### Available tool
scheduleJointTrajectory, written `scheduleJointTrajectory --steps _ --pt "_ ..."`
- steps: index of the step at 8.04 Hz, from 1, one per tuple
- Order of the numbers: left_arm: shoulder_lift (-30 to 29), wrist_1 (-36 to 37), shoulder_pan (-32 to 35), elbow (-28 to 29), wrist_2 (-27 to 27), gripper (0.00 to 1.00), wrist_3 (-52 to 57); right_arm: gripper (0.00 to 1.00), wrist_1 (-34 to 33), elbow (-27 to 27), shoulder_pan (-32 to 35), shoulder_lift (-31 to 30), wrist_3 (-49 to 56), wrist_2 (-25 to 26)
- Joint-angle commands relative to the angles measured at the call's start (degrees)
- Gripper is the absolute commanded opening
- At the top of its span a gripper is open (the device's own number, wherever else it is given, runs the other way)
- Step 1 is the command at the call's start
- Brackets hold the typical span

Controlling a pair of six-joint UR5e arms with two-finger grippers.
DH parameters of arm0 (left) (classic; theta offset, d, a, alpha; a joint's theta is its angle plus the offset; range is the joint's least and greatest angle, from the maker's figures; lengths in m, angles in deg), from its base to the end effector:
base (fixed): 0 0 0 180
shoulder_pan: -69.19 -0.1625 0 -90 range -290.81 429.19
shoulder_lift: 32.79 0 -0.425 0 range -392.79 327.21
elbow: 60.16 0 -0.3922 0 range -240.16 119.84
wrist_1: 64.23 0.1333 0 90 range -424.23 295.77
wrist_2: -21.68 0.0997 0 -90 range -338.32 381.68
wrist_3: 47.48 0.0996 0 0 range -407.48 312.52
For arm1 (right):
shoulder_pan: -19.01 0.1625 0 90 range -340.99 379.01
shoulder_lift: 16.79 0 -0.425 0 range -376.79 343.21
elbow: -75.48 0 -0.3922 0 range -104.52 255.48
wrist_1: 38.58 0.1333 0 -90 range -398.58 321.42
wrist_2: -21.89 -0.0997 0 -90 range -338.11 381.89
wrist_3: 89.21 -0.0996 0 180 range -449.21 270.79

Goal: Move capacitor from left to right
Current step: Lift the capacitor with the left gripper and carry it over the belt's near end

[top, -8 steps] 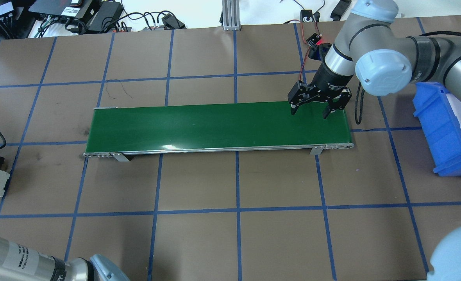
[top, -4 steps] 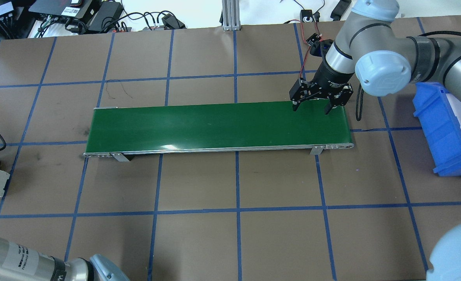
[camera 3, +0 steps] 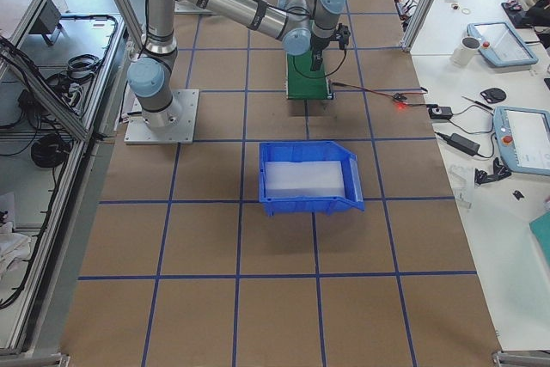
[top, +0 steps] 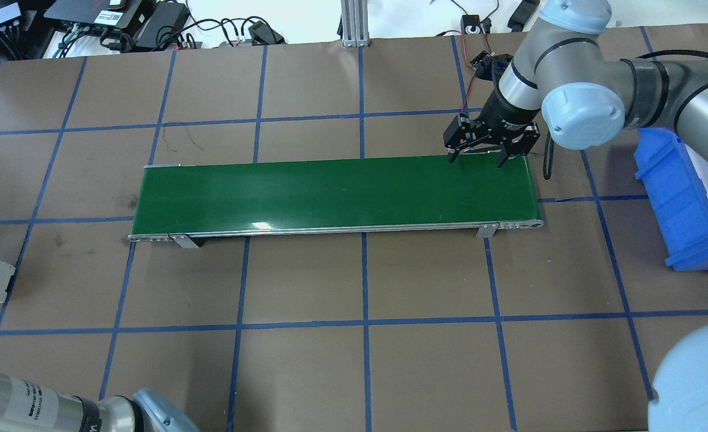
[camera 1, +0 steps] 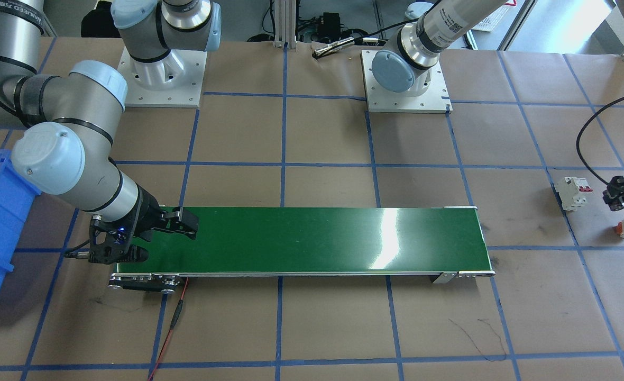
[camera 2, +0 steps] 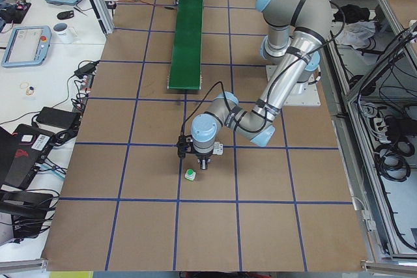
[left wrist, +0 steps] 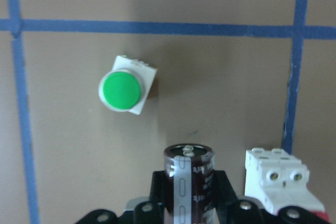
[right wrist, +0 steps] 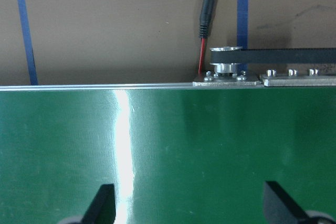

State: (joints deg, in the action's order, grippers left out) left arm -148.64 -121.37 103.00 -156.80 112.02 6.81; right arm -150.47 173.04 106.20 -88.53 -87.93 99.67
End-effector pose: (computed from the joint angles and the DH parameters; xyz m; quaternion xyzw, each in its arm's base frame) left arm 0.4384 -0.4533 0.2354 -0.0166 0.9999 0.0006 0.0043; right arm 0.1258 -0.5859 0.2913 0.0169 0.9936 0.0303 0.1075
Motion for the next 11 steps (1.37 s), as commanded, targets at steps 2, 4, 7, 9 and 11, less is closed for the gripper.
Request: scheduleJointTrajectory --steps 2,4,7,9,11 --pt "8.7 -11.9 -0.3 7.3 0.9 0.00 -3.4 1.00 -1.2 0.0 0.0 0.8 0.0 -0.7" --pt "13.7 -13.5 11.7 7.2 1.1 0.00 -11.4 1.00 -1.1 0.0 0.1 1.2 0.0 -0.6" --pt "20.3 -21.5 27.2 3.0 -0.9 0.00 -30.7 1.00 -1.1 0.0 0.0 1.2 0.0 -0.6" --pt "20.5 -21.4 36.5 1.0 -0.9 0.00 -41.8 1.00 -1.1 0.0 0.1 1.2 0.0 -0.6" --pt "19.7 -21.3 44.4 -0.2 -1.0 0.00 -46.9 1.00 -1.2 0.0 0.0 1.2 0.1 -0.6"
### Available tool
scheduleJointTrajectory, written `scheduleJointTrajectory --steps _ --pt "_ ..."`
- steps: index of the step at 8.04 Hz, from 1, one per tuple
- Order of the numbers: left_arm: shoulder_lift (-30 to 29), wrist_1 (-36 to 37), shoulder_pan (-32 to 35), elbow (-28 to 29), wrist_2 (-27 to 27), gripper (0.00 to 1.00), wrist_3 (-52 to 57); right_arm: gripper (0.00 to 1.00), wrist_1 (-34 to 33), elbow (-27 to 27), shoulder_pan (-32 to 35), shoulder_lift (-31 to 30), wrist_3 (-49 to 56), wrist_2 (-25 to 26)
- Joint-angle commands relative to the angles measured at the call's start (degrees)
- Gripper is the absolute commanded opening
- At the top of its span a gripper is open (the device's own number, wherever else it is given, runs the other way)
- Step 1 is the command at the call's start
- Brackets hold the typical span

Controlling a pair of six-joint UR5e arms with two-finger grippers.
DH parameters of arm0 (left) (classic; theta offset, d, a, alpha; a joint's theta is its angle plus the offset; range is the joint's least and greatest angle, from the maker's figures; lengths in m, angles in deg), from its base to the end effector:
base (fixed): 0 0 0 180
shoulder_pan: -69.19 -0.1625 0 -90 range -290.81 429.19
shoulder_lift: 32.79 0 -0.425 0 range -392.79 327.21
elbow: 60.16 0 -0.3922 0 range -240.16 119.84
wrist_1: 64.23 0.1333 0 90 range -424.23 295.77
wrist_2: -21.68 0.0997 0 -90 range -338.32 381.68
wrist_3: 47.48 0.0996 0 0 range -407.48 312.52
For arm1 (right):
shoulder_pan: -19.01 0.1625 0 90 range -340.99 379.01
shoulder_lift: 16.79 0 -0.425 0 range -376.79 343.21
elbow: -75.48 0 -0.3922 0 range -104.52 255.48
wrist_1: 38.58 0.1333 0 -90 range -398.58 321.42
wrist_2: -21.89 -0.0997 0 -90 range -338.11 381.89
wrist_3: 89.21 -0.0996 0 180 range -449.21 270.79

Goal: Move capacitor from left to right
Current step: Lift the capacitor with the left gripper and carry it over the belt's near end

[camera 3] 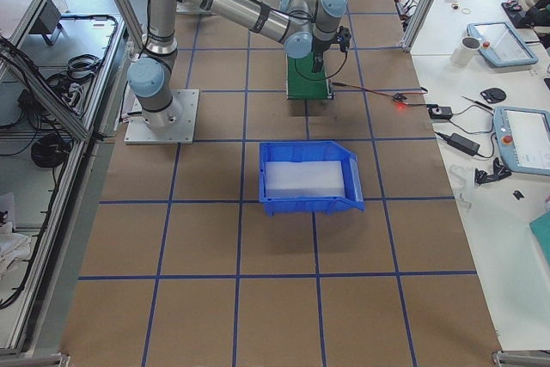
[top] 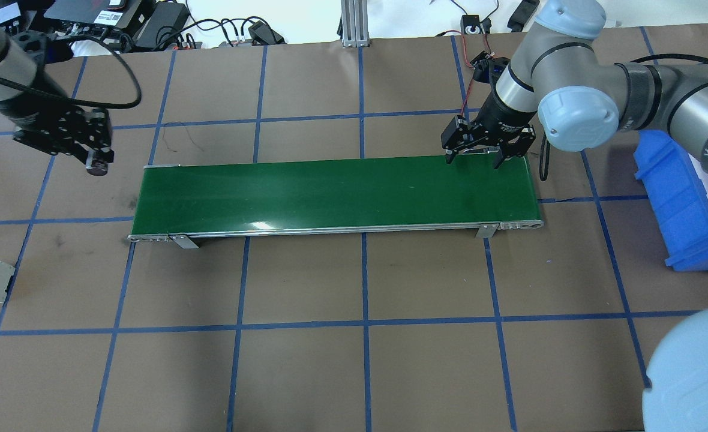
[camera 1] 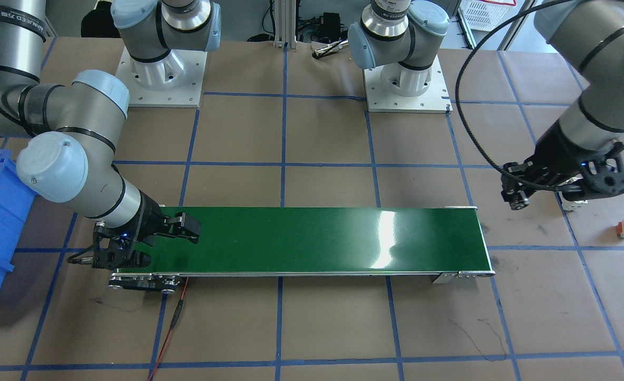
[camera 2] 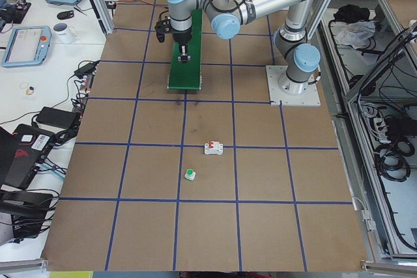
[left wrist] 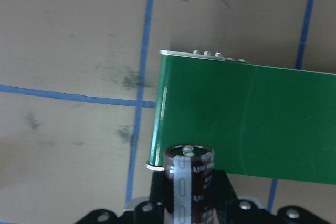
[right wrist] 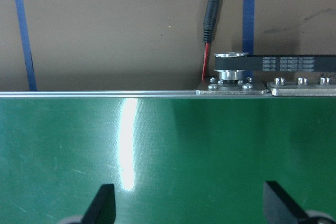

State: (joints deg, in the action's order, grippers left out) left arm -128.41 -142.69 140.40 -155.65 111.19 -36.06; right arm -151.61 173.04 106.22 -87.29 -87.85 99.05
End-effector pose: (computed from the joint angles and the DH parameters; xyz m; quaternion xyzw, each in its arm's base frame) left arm 0.0427 -0.5420 0.4110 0.0643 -0.9979 0.0047 0.0032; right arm 0.1268 -0.5906 0.2808 0.0163 0.9930 0.0309 0.1129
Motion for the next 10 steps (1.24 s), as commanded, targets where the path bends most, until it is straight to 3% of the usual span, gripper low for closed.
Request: scheduleJointTrajectory --steps 1,3,4,9,10 --pt "-0.5 0.9 7.8 -3.5 -0.2 0.00 -4.0 1.00 -0.1 0.0 0.0 0.1 0.1 0.1" --pt "-0.5 8.7 8.1 -9.5 -5.8 0.00 -3.5 1.00 -0.1 0.0 0.0 0.1 0.6 0.7" --pt "-0.8 9.3 8.0 -11.3 -5.8 0.00 -3.0 1.00 0.0 0.0 0.0 0.0 0.6 0.6" --pt "-6.8 23.7 7.5 -12.1 -6.1 0.00 2.2 1.00 0.7 0.1 0.0 0.0 0.4 0.2" --pt "-6.9 23.8 7.5 -12.2 -6.2 0.00 2.0 1.00 0.8 0.1 0.0 0.0 0.7 0.2"
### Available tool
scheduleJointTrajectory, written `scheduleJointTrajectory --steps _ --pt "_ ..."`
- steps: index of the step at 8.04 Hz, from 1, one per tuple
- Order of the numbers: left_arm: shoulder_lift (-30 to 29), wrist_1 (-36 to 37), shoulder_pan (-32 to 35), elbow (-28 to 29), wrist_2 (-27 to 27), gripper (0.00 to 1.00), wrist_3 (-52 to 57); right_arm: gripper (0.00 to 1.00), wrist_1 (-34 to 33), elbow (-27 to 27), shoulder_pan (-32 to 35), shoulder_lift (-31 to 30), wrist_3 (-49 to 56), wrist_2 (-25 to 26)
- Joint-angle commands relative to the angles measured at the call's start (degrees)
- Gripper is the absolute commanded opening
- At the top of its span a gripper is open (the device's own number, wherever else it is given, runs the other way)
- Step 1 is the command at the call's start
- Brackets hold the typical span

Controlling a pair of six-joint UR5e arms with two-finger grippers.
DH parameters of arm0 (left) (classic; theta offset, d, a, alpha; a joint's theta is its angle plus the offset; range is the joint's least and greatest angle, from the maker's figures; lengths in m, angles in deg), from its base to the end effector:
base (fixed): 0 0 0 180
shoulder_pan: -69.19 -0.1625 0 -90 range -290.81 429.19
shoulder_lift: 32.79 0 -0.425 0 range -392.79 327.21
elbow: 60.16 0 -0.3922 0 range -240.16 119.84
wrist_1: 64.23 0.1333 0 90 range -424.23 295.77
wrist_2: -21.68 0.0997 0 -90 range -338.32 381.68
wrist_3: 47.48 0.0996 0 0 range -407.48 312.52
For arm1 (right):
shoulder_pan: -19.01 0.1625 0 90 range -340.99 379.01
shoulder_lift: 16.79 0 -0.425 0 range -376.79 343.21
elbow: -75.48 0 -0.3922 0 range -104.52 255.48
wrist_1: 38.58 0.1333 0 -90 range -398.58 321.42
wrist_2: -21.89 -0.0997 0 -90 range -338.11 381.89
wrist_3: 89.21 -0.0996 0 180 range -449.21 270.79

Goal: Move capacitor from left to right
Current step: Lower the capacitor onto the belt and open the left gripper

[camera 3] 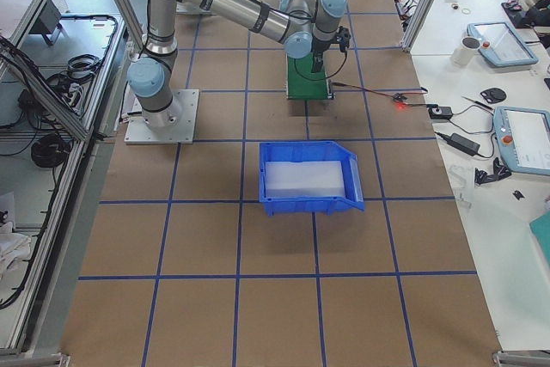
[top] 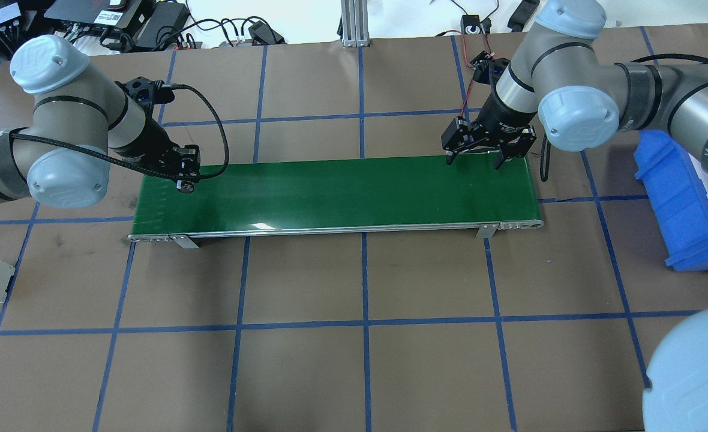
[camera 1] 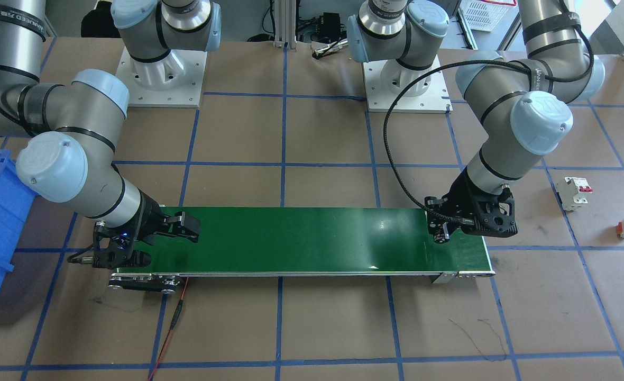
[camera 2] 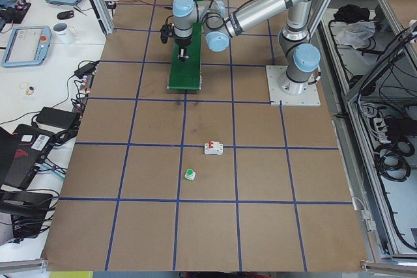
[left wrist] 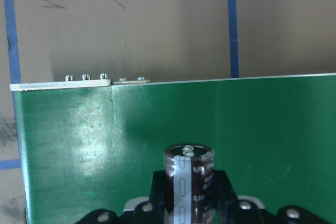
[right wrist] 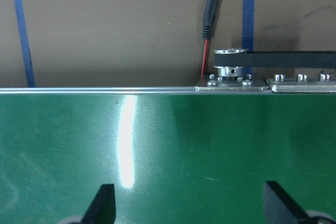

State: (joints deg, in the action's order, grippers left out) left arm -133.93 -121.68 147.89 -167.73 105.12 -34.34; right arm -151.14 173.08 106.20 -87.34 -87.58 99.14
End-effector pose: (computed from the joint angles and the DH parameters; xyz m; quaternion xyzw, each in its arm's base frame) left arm -0.0376 -0.5502 0.2990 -0.0179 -0.9976 0.0448 0.0488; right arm 0.1265 -0.5895 0.2802 0.0146 0.9930 0.0346 0.1124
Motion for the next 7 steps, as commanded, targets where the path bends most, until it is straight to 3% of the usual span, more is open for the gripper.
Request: scheduleJointTrajectory --steps 1,7 --pt "-1.3 2.6 0.0 -0.2 -0.1 0.00 0.4 1.00 0.5 0.1 0.0 0.1 0.2 0.1" --pt "-2.2 2.2 0.0 -0.5 -1.8 0.00 0.4 1.00 1.3 0.5 0.0 0.2 0.3 -0.3"
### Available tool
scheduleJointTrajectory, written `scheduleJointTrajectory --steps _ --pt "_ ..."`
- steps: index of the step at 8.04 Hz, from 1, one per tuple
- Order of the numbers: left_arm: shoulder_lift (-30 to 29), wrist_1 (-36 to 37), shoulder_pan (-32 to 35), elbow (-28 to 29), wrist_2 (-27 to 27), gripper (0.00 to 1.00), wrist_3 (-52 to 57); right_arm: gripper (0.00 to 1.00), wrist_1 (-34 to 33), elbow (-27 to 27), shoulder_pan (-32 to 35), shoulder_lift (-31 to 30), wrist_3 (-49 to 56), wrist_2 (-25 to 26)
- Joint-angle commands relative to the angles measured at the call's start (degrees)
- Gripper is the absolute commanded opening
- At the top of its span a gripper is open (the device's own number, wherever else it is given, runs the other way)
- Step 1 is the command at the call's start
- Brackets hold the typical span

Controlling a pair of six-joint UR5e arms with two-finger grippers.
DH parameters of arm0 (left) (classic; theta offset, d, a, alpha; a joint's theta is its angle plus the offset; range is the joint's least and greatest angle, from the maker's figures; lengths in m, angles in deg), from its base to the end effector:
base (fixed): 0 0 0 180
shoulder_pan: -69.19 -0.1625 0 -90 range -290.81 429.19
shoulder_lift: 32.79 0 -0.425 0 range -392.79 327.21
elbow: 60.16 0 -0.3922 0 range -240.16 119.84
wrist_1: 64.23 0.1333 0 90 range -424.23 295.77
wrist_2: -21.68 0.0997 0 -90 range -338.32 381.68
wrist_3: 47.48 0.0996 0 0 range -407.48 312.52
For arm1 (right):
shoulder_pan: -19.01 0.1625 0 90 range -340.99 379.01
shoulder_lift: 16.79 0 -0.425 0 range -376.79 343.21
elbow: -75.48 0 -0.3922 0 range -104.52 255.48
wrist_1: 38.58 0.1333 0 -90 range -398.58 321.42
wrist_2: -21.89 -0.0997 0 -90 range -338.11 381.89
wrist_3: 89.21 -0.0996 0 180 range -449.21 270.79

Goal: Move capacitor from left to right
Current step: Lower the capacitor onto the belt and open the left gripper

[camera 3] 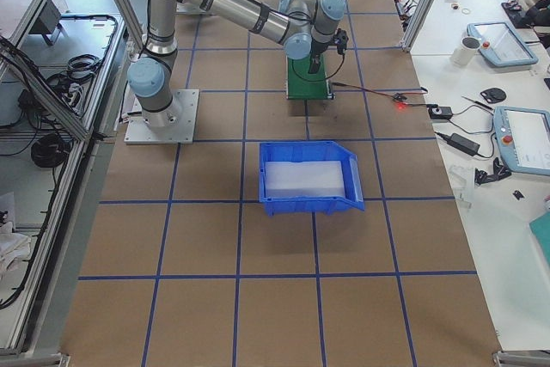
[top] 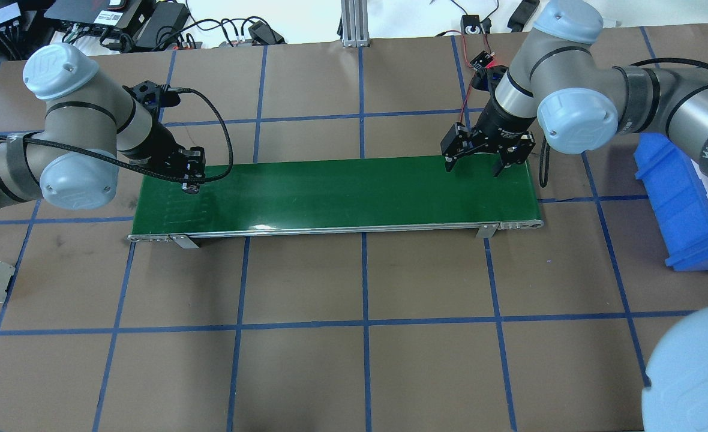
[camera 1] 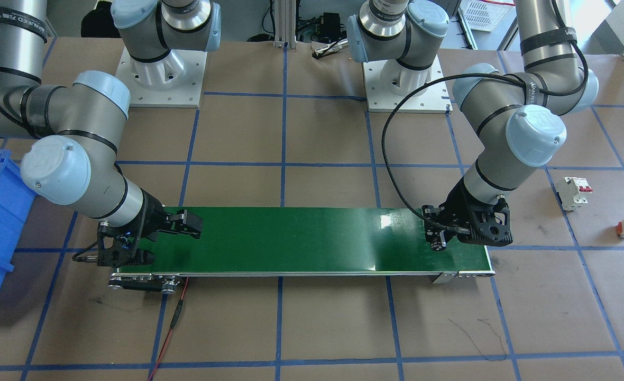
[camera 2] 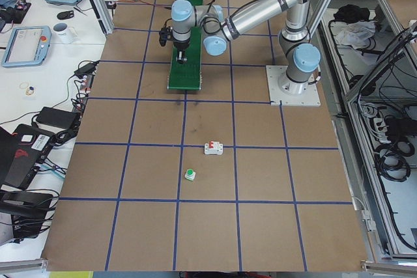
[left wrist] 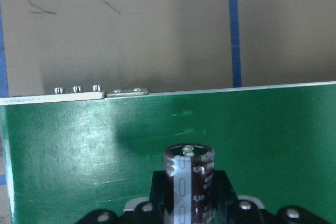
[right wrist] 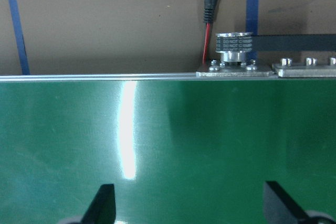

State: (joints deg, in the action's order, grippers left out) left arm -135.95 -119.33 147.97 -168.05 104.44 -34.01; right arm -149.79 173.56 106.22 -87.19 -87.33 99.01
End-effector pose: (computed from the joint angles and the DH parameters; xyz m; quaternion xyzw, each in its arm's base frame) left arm -0.0382 -0.5570 0.2822 -0.0217 -0.9972 0.0462 0.0545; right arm 0.1272 -0.5849 0.2730 0.0142 0.9920 0.0515 0.1142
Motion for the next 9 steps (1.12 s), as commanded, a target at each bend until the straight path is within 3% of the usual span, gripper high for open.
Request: scheduleJointTrajectory --steps 1,4,5,6,7,9 --pt "-0.3 -0.3 0.0 -0.3 -1.0 0.00 0.0 1.00 -0.6 0.0 0.0 0.1 0.1 -0.1" --pt "-1.5 -0.4 0.0 -0.3 -0.8 0.00 -0.2 1.00 -0.9 0.0 0.1 0.5 0.0 -0.4" --pt "-1.5 -0.5 0.0 -0.2 -0.8 0.15 -0.3 1.00 -1.5 0.0 0.0 0.5 -0.3 -0.3" --pt "-1.4 -0.5 0.1 -0.3 -0.9 0.64 -0.7 1.00 -1.6 0.0 0.0 0.6 -0.4 -0.3" --pt "-1.4 -0.7 0.6 -0.2 -0.7 1.00 -2.8 1.00 -3.0 0.0 0.1 1.0 -0.4 -0.3" --pt "0.6 -0.7 1.5 0.1 -0.5 1.00 -11.0 1.00 -3.7 0.0 0.0 1.3 -0.5 -0.2"
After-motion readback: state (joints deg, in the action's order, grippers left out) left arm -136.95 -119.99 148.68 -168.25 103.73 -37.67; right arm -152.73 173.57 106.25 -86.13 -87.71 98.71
